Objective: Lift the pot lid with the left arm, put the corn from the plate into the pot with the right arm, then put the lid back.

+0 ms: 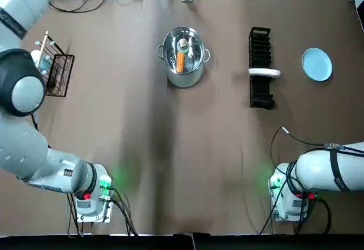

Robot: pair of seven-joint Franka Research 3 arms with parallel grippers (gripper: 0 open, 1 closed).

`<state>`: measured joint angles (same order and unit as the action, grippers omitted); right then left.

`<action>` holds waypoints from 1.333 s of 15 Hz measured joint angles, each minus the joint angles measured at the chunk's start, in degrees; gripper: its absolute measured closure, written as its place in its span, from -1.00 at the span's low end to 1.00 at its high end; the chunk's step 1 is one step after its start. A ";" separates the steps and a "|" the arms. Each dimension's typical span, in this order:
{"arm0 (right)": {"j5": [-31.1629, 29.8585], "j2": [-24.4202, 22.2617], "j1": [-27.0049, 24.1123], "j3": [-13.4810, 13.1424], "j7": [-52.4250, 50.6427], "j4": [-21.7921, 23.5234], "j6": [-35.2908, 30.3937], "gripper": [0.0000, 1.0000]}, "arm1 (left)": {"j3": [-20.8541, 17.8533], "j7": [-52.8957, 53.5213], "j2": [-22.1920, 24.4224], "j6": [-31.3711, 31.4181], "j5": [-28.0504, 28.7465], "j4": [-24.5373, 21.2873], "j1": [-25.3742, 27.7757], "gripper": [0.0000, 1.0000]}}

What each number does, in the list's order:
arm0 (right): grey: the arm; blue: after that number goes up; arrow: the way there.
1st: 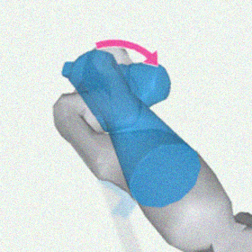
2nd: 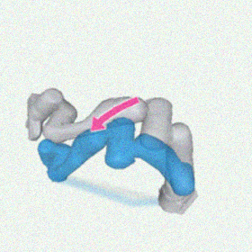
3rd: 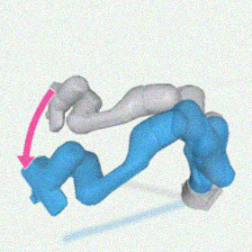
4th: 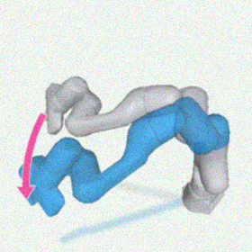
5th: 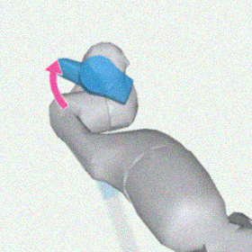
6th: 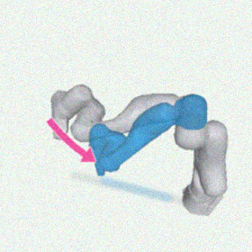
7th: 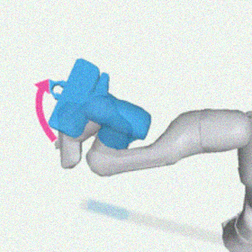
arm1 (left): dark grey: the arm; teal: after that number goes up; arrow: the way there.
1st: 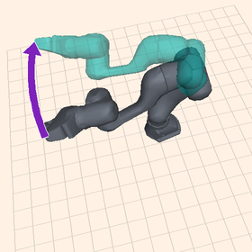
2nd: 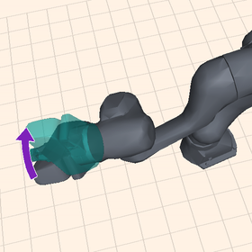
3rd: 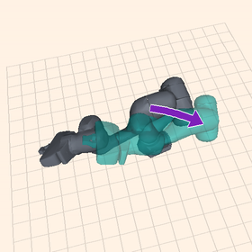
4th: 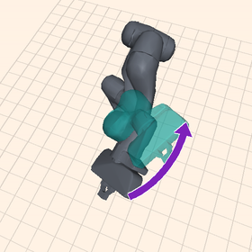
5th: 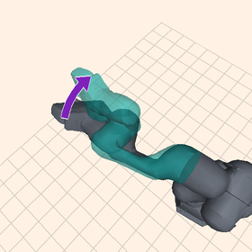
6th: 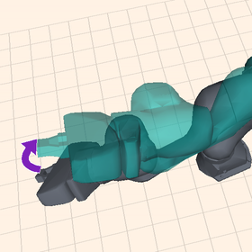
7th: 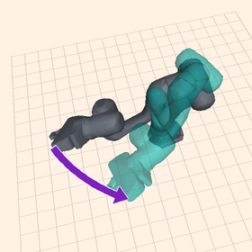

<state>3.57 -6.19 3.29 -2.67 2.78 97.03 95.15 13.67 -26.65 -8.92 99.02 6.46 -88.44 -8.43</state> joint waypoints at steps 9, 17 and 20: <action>0.00 0.00 -8.02 -0.66 -9.97 0.45 -2.76 -1.00 | 0.01 15.70 3.43 -4.87 -1.95 -0.34 5.87 -1.00; 0.00 0.00 -11.05 0.12 -10.33 1.33 -6.49 -1.00 | -13.01 24.07 8.25 -9.19 -9.72 -0.27 3.18 -1.00; 0.00 -0.21 -11.09 0.17 -10.33 1.34 -6.29 -1.00 | -10.82 24.17 9.82 -10.31 -6.92 -1.03 4.35 -1.00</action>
<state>3.56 -6.40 -7.80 -2.51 -7.55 98.37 88.86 2.85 -2.48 0.90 88.71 -0.47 -89.47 -4.08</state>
